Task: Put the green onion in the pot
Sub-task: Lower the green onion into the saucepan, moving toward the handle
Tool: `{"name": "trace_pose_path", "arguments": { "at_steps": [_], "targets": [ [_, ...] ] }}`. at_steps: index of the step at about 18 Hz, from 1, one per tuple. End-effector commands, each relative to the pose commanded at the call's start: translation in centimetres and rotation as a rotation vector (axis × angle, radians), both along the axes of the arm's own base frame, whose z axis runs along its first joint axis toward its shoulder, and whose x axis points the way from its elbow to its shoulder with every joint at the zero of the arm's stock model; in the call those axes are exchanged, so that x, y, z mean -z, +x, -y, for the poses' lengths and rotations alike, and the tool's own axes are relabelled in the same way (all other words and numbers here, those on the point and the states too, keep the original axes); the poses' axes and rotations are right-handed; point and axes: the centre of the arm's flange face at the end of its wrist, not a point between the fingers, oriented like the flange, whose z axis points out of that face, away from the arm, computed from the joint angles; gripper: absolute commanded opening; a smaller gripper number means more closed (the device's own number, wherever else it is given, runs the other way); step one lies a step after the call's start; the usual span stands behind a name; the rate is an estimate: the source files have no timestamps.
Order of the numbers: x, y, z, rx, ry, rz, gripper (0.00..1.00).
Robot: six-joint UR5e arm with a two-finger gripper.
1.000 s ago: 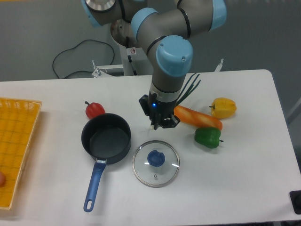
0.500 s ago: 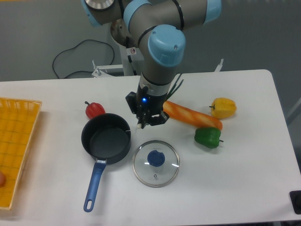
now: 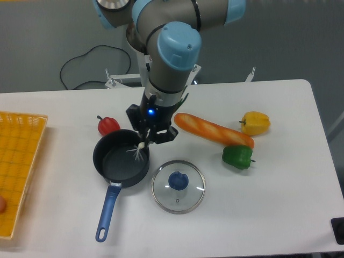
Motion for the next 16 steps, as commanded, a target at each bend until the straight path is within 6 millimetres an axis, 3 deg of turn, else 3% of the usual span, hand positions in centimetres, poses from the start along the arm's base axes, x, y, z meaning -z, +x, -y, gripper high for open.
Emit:
{"name": "trace_pose_path", "arguments": {
  "at_steps": [4, 11, 16],
  "targets": [
    [-0.4, 0.4, -1.5, -0.064, 0.05, -0.02, 0.03],
    [-1.2, 0.4, -2.4, -0.146, 0.133, 0.012, 0.03],
    [-0.1, 1.3, -4.0, -0.146, 0.125, 0.044, 0.03]
  ]
}}
